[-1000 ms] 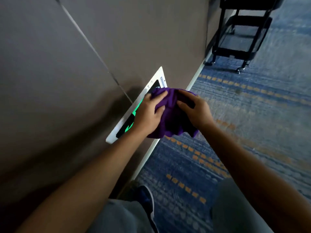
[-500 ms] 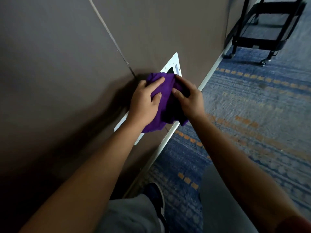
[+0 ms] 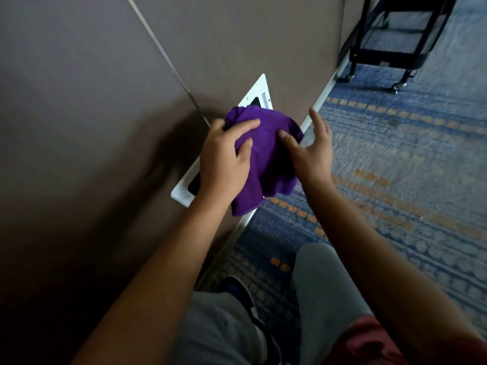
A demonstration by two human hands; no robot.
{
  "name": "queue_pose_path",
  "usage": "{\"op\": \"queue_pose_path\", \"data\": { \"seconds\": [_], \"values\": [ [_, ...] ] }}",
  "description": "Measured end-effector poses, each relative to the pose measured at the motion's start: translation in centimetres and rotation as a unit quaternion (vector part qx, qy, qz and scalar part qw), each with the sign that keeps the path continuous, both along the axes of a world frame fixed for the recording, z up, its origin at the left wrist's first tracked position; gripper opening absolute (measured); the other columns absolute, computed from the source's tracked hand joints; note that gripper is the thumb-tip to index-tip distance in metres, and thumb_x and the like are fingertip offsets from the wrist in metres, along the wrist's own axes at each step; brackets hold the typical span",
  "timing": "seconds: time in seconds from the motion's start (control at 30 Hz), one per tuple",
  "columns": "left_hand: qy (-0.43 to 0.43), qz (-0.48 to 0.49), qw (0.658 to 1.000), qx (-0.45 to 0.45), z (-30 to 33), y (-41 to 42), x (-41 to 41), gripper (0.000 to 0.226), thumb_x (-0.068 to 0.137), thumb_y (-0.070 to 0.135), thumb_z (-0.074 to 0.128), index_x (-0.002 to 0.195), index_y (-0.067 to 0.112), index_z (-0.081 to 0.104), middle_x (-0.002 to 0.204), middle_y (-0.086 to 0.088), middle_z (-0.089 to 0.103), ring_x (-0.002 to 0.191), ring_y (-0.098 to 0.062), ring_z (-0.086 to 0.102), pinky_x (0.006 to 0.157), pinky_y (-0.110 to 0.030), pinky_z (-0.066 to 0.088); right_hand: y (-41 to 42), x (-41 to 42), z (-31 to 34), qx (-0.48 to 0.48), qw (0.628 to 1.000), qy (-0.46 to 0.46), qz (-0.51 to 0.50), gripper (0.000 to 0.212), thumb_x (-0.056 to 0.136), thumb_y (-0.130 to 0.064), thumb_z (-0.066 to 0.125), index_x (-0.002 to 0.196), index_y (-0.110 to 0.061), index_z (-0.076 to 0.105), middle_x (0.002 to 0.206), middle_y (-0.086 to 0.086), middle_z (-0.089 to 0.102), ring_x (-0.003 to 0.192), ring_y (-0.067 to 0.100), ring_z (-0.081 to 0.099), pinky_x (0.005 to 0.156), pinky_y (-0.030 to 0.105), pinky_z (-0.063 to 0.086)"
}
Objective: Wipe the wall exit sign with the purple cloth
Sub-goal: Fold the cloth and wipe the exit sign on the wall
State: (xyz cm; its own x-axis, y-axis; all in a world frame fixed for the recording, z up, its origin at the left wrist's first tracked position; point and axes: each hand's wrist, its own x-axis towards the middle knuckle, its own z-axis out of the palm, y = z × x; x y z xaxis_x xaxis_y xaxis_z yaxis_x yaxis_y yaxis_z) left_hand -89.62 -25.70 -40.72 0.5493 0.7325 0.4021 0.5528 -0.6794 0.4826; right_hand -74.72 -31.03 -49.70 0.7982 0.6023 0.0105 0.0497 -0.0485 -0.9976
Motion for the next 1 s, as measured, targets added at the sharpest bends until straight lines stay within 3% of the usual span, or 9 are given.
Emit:
{"op": "queue_pose_path", "data": {
  "seconds": [0.13,0.27,0.37,0.47,0.6,0.73,0.8,0.87,1.0],
  "values": [
    [0.045,0.027,0.998,0.022,-1.6,-1.9,-0.8,0.035,0.096,0.005,0.066,0.125,0.022,0.076,0.126,-0.008,0.059,0.116,-0.024,0.064,0.095,-0.024,0.050,-2.0,-3.1,0.0,0.015,0.979,0.204,0.016,0.073,0.090,-0.057,0.069,0.154,-0.038,0.040,0.162,-0.004,0.040,0.147,0.020,0.040,0.117,0.055,0.039],
    [0.062,-0.005,0.996,-0.056,-2.0,-2.2,-0.2,0.044,0.098,0.007,0.064,0.137,0.027,0.067,0.134,-0.004,0.061,0.128,-0.021,0.059,0.108,-0.030,0.049,-0.8,-6.2,1.4,0.118,0.876,0.459,0.090,0.069,0.094,-0.061,0.062,0.151,-0.026,0.047,0.137,-0.003,0.064,0.127,0.024,0.059,0.104,0.052,0.053],
    [0.004,-0.046,0.985,-0.168,-1.7,-3.1,0.2,0.062,0.096,0.001,0.063,0.149,0.030,0.054,0.150,0.006,0.057,0.139,-0.010,0.052,0.117,-0.032,0.044,1.4,-6.5,1.3,0.228,0.812,0.524,0.123,0.066,0.094,-0.060,0.062,0.141,-0.013,0.060,0.142,0.018,0.062,0.133,0.038,0.058,0.113,0.051,0.047],
    [-0.027,-0.052,0.989,-0.139,-1.7,-3.3,-0.1,0.065,0.095,-0.002,0.062,0.153,0.026,0.049,0.152,0.006,0.055,0.140,-0.008,0.050,0.117,-0.031,0.043,2.5,-6.4,0.6,0.237,0.807,0.535,0.084,0.077,0.082,-0.064,0.073,0.141,-0.016,0.059,0.140,0.020,0.063,0.128,0.038,0.063,0.106,0.050,0.053],
    [-0.035,-0.040,0.984,-0.170,-3.3,-2.8,0.1,0.066,0.097,0.003,0.061,0.155,0.030,0.044,0.152,0.006,0.056,0.138,-0.010,0.055,0.114,-0.040,0.048,2.8,-6.2,0.4,0.232,0.808,0.535,0.092,0.054,0.096,-0.054,0.058,0.125,-0.011,0.069,0.112,0.013,0.073,0.098,0.030,0.071,0.082,0.039,0.060],
    [-0.043,-0.047,0.964,-0.259,-3.3,-1.7,0.4,0.080,0.088,0.016,0.069,0.156,0.041,0.035,0.146,0.005,0.059,0.127,-0.012,0.064,0.107,-0.045,0.054,3.2,-4.9,0.5,0.142,0.874,0.463,-0.043,0.028,0.098,-0.030,0.063,0.116,-0.009,0.068,0.092,0.005,0.074,0.076,0.013,0.073,0.064,0.021,0.058],
    [-0.013,-0.060,0.981,-0.183,-1.6,-0.7,0.7,0.082,0.088,0.019,0.074,0.158,0.033,0.034,0.157,-0.002,0.044,0.136,-0.018,0.056,0.114,-0.043,0.048,3.8,-3.5,0.6,0.117,0.886,0.442,-0.073,0.029,0.098,-0.029,0.063,0.121,-0.011,0.069,0.100,0.005,0.075,0.086,0.013,0.074,0.068,0.020,0.059],
    [0.055,-0.062,0.997,0.002,1.3,1.4,1.0,0.073,0.089,0.020,0.073,0.155,0.021,0.043,0.163,-0.011,0.034,0.148,-0.027,0.040,0.123,-0.033,0.033,4.9,-1.8,0.7,0.123,0.895,0.422,-0.082,0.034,0.095,-0.032,0.066,0.125,-0.015,0.068,0.111,0.007,0.075,0.102,0.021,0.073,0.086,0.031,0.059],
    [0.254,-0.087,0.888,0.373,8.3,7.8,2.3,0.054,0.089,0.022,0.065,0.142,0.017,0.058,0.164,-0.014,0.036,0.155,-0.039,0.027,0.123,-0.058,0.026,7.9,1.0,1.4,0.116,0.939,0.305,-0.109,0.048,0.093,-0.030,0.066,0.140,-0.021,0.055,0.124,-0.001,0.068,0.113,0.016,0.067,0.105,0.036,0.052]
  ]
}}
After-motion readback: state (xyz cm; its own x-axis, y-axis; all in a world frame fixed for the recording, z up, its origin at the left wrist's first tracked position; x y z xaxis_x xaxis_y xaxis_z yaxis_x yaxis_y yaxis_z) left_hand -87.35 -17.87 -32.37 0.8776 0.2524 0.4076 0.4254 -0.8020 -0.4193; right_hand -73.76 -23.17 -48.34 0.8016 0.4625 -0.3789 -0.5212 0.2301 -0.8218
